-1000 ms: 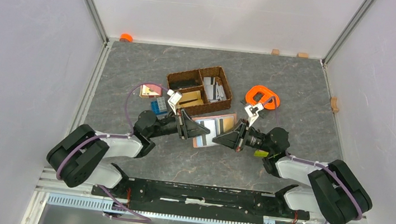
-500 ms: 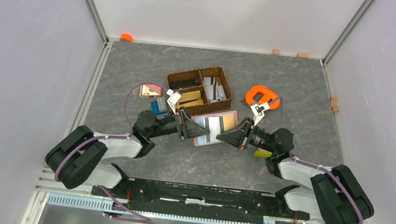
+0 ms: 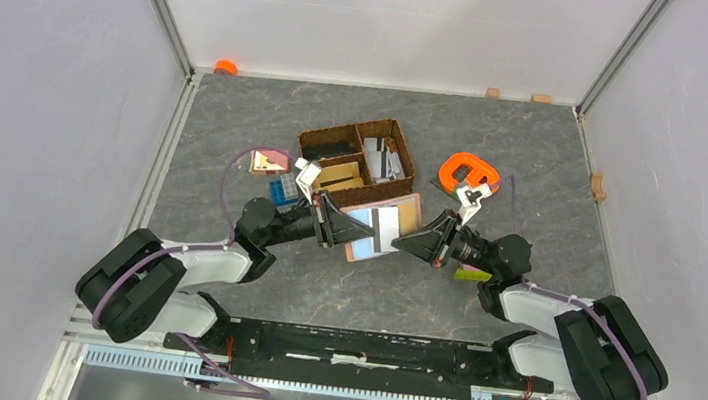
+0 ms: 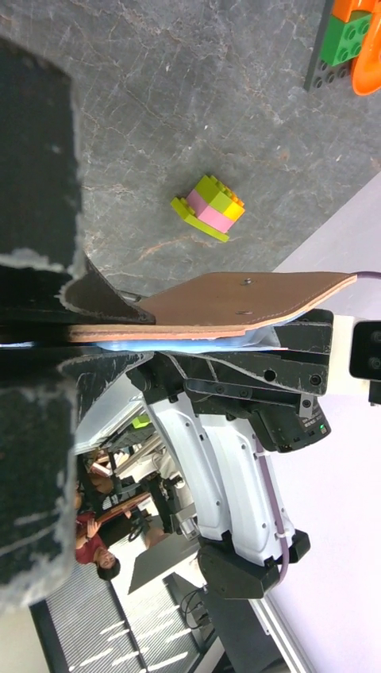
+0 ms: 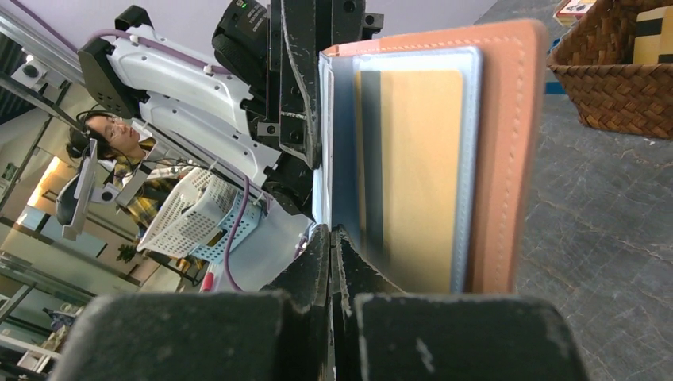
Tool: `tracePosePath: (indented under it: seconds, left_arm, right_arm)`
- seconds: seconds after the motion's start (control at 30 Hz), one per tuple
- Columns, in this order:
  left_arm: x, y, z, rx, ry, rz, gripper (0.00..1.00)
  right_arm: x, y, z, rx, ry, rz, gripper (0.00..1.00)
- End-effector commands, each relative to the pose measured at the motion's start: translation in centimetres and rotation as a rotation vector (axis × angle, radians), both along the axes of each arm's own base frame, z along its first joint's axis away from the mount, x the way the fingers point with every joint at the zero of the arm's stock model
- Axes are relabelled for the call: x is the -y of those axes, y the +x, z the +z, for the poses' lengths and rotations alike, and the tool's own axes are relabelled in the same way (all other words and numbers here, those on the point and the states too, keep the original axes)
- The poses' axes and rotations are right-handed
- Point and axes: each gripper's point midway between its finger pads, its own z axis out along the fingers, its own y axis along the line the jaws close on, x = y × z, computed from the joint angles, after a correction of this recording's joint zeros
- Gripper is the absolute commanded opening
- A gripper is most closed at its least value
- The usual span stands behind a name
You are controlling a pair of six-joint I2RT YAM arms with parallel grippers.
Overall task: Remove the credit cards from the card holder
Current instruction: Remove the credit card from the card holder.
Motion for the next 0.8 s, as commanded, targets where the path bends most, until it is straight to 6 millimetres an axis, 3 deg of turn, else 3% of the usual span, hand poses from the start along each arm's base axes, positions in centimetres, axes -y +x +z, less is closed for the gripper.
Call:
tracePosePath:
  seconds: [0.0, 0.13, 0.3, 0.5, 0.77]
  left_arm:
    - [-0.6, -0.2, 2.0, 0.067, -0.048, 0.022, 0.02]
    - [-1.0, 0.1, 2.0, 0.068, -0.045, 0.054, 0.02]
    - [-1.6, 2.0, -0.2, 0.012, 0.062, 0.168, 0.02]
    - [-3.6, 3.8, -1.9, -0.005, 0.166, 0.336, 0.02]
    - [-5.2, 4.6, -1.8, 0.024, 0.195, 0.438, 0.02]
  right_arm:
    - [0.9, 0.2, 1.6, 0.082, 0.047, -0.034, 0.00]
    - [1.4, 1.0, 0.9, 0.057, 0.030, -0.075, 0.00]
    - [1.9, 1.6, 0.6, 0.054, 0.021, -0.104, 0.00]
    - [2.5, 3.0, -0.5, 0.067, -0.041, -0.174, 0.00]
    - [3.8, 8.4, -3.5, 0.070, -0.316, -0.372, 0.00]
